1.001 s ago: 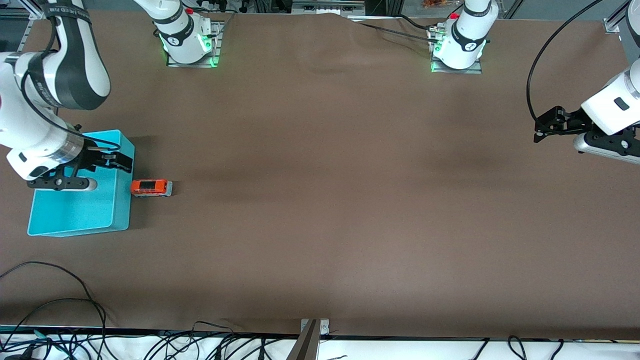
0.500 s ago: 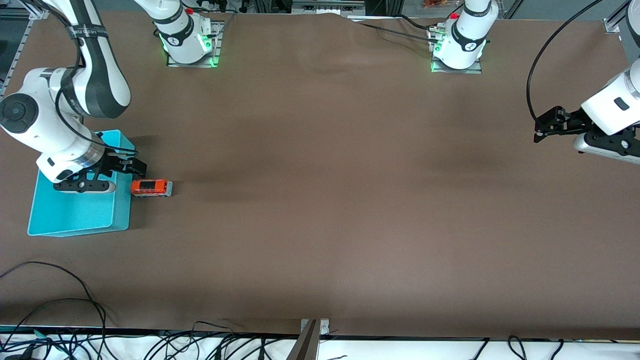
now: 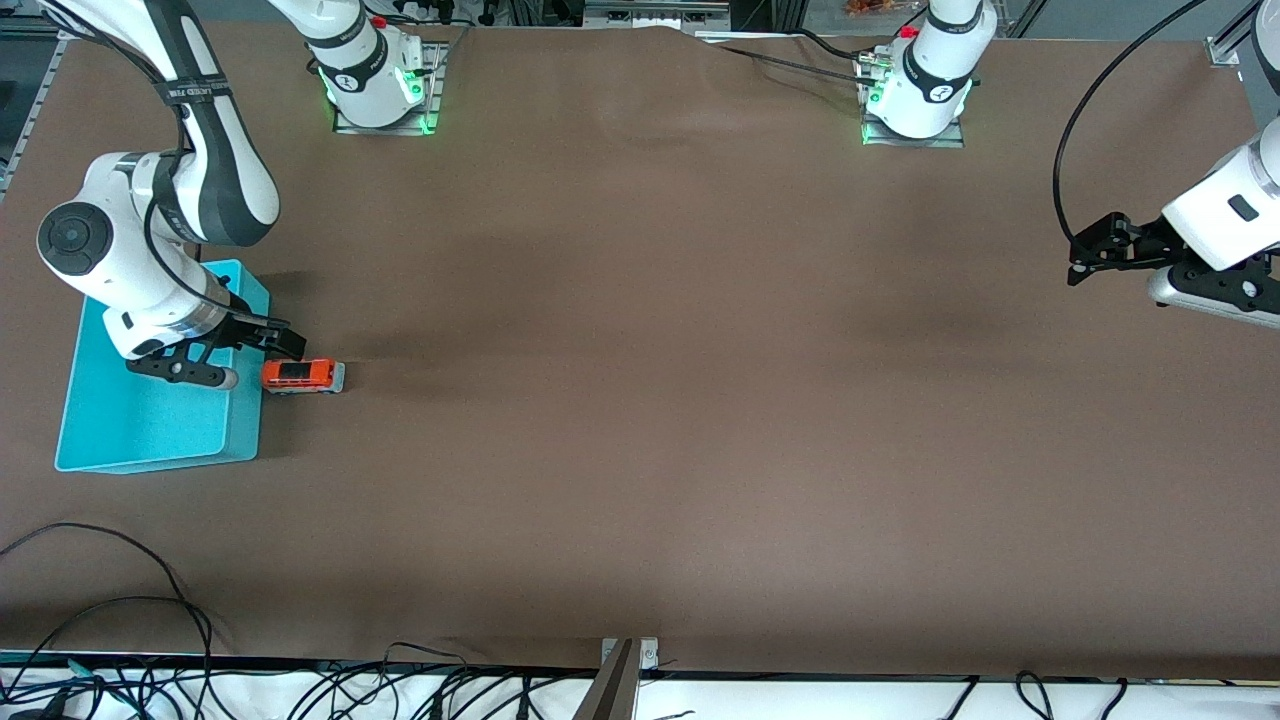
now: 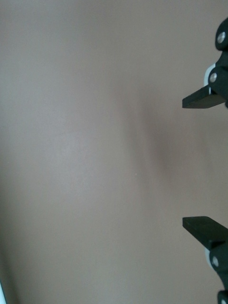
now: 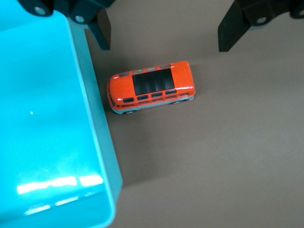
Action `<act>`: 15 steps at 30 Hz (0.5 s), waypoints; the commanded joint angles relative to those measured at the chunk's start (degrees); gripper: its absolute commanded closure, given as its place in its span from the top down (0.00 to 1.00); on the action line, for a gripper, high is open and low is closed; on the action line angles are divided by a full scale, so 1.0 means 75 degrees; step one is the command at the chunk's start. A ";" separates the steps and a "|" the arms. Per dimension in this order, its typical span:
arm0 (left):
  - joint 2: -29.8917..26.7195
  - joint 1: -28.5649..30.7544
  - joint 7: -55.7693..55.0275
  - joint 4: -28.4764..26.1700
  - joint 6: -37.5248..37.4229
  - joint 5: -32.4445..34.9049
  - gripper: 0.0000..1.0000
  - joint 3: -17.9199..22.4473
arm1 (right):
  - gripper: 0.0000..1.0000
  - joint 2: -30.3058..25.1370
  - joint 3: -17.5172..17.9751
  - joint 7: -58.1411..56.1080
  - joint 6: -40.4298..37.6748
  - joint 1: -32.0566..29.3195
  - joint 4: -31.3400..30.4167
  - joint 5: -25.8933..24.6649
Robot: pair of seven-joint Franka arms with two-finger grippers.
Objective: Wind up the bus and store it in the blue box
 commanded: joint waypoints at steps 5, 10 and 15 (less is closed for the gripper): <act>0.0141 0.0033 -0.0051 0.0304 -0.0221 0.0206 1.00 -0.0047 | 1.00 0.0019 0.0069 0.1836 0.0412 -0.0089 -0.0224 -0.0043; 0.0141 0.0033 -0.0028 0.0304 -0.0221 0.0206 1.00 -0.0047 | 1.00 0.0195 0.0069 0.2997 0.0938 -0.0089 -0.0423 -0.0055; 0.0141 0.0033 -0.0028 0.0304 -0.0221 0.0206 1.00 -0.0047 | 1.00 0.0288 0.0069 0.3607 0.1186 -0.0089 -0.0646 -0.0043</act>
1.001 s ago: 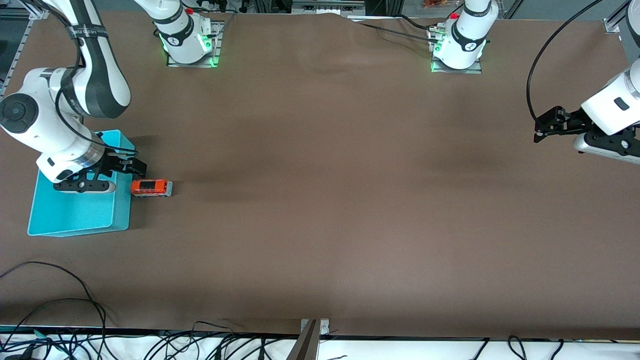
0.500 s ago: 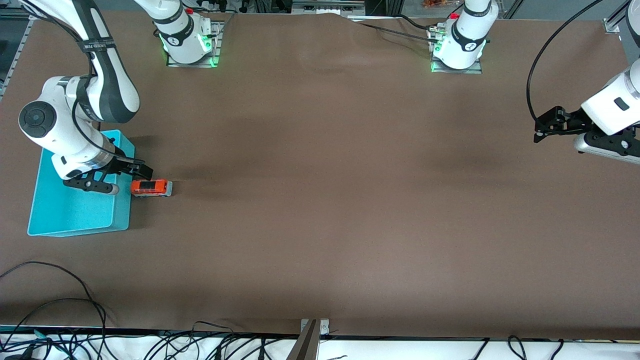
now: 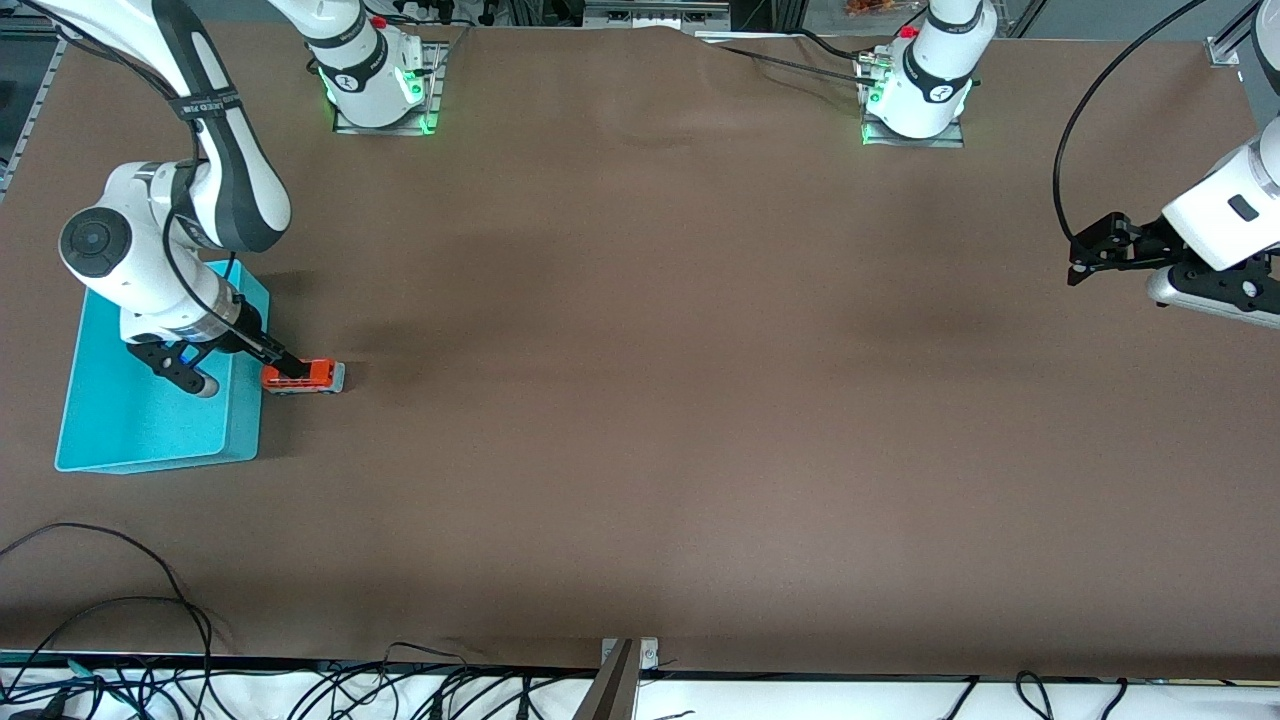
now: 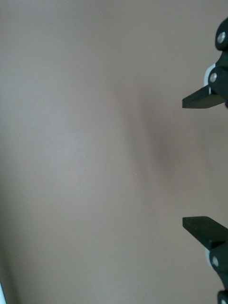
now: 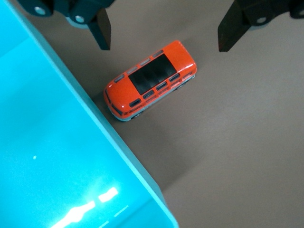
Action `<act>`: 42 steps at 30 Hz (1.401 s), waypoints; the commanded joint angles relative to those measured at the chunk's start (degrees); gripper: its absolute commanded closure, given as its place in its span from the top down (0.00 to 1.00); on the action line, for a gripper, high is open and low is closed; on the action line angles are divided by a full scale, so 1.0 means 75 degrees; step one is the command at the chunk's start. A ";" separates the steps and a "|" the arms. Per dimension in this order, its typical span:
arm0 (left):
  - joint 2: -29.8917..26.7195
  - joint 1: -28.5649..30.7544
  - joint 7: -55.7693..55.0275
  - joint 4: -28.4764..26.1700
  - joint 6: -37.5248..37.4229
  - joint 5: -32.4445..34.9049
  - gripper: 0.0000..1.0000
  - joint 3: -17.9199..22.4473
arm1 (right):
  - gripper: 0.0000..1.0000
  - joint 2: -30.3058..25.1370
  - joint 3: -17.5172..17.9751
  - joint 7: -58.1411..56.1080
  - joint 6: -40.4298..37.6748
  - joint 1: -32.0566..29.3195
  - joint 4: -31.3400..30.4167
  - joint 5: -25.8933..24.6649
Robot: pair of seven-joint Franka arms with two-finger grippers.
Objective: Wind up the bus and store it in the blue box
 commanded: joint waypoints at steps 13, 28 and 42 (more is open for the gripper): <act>0.0141 0.0021 -0.0028 0.0304 -0.0221 0.0206 1.00 -0.0059 | 1.00 0.0368 0.0056 0.1909 0.0887 -0.0173 -0.0454 -0.0044; 0.0141 -0.0003 -0.0028 0.0304 -0.0232 0.0206 1.00 -0.0082 | 1.00 0.0707 0.0068 0.2108 0.1273 -0.0185 -0.0407 -0.0044; 0.0141 -0.0015 -0.0039 0.0304 -0.0279 0.0206 1.00 -0.0094 | 1.00 0.1118 0.0068 0.2518 0.1402 -0.0185 -0.0044 -0.0125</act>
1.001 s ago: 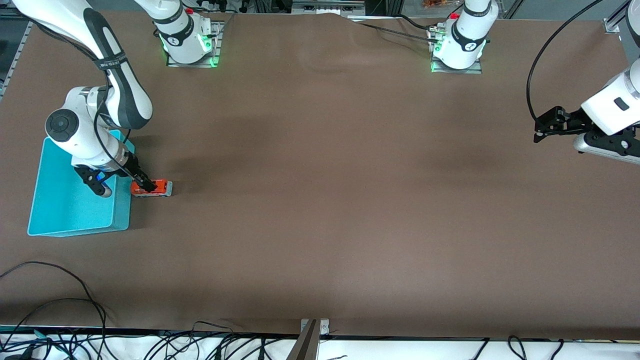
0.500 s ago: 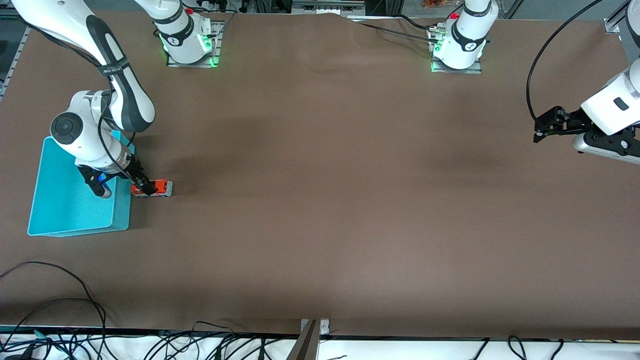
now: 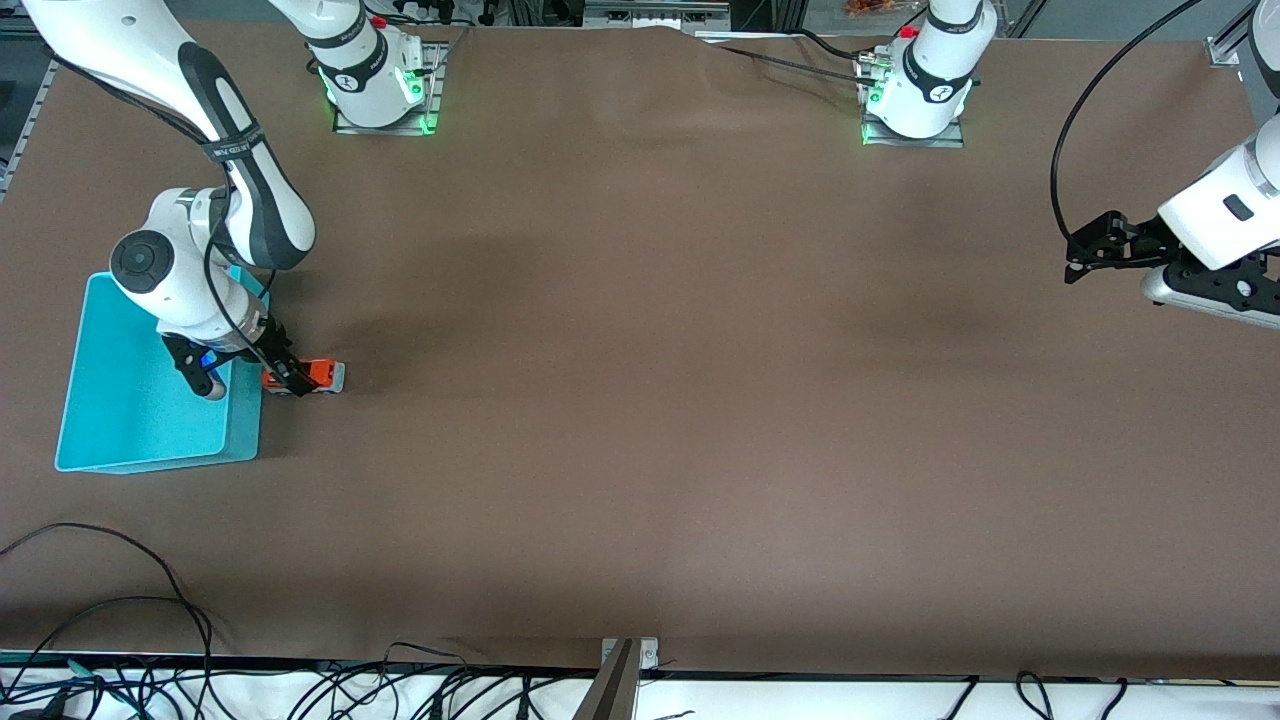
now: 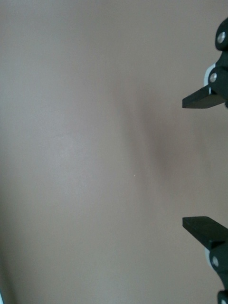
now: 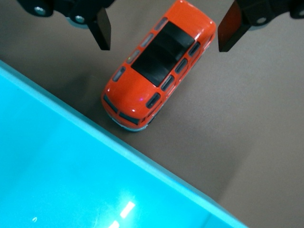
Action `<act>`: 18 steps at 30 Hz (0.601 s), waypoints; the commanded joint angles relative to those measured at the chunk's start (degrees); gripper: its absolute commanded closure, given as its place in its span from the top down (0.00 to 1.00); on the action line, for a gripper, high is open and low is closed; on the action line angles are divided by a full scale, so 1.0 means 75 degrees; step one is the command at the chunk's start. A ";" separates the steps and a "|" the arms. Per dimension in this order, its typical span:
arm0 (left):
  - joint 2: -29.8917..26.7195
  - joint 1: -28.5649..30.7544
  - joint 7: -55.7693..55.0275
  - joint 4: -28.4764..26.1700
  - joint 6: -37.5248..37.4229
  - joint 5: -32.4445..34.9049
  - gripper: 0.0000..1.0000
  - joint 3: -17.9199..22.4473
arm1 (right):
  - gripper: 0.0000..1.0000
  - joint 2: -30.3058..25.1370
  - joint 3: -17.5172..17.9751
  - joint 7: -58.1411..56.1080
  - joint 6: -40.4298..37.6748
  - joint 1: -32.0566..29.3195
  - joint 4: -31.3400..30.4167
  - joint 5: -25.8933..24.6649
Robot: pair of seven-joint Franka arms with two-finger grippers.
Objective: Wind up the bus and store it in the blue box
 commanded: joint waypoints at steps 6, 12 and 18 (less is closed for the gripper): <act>0.0140 -0.0010 -0.0040 0.0315 -0.0215 0.0206 1.00 -0.0061 | 1.00 0.0365 0.0069 0.0272 0.0227 -0.0081 0.0309 -0.0114; 0.0140 -0.0022 -0.0040 0.0338 -0.0215 0.0206 1.00 -0.0073 | 1.00 0.0541 0.0069 0.0273 0.0508 -0.0081 0.0321 -0.0126; 0.0140 -0.0022 -0.0063 0.0362 -0.0215 0.0218 1.00 -0.0073 | 1.00 0.0682 0.0069 0.0237 0.0591 -0.0081 0.0332 -0.0312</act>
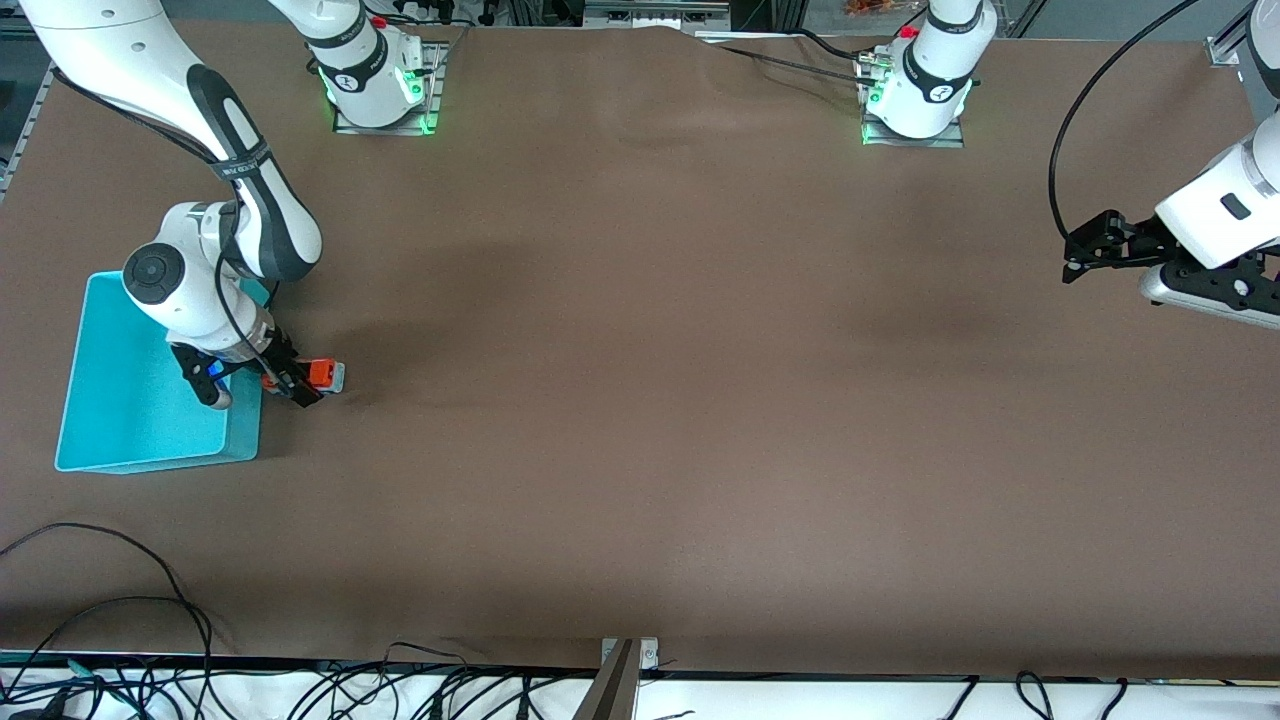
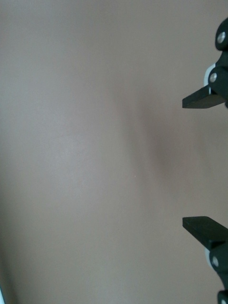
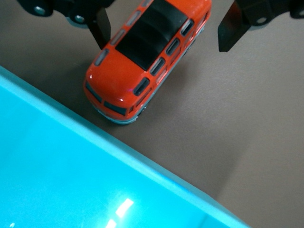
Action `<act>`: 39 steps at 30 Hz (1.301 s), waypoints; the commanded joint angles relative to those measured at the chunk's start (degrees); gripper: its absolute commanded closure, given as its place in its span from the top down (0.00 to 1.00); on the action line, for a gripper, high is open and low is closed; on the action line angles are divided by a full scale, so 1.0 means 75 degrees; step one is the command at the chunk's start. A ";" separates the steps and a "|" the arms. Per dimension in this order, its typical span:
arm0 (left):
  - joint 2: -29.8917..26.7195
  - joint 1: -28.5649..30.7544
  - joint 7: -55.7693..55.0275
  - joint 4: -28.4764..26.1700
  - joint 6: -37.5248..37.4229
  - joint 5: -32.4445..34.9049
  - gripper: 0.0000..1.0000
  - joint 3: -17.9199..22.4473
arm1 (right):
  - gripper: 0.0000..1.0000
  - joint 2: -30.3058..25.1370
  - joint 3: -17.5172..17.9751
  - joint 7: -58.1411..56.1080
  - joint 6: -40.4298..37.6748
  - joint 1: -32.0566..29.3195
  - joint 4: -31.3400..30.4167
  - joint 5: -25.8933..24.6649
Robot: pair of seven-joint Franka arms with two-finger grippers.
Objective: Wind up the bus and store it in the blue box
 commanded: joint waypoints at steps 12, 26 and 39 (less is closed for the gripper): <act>0.0140 -0.0068 -0.0063 0.0335 -0.0209 0.0218 1.00 -0.0038 | 0.29 0.0131 0.0127 0.0167 0.0141 -0.0080 0.0145 -0.0641; 0.0140 -0.0068 -0.0051 0.0335 -0.0221 0.0218 1.00 -0.0026 | 0.00 -0.0665 0.0374 -0.0219 -0.0795 -0.0080 0.0122 -0.0769; 0.0140 -0.0068 -0.0051 0.0335 -0.0221 0.0218 1.00 -0.0014 | 0.00 -0.1673 0.0421 -0.1684 -0.2283 -0.0069 0.0262 -0.0676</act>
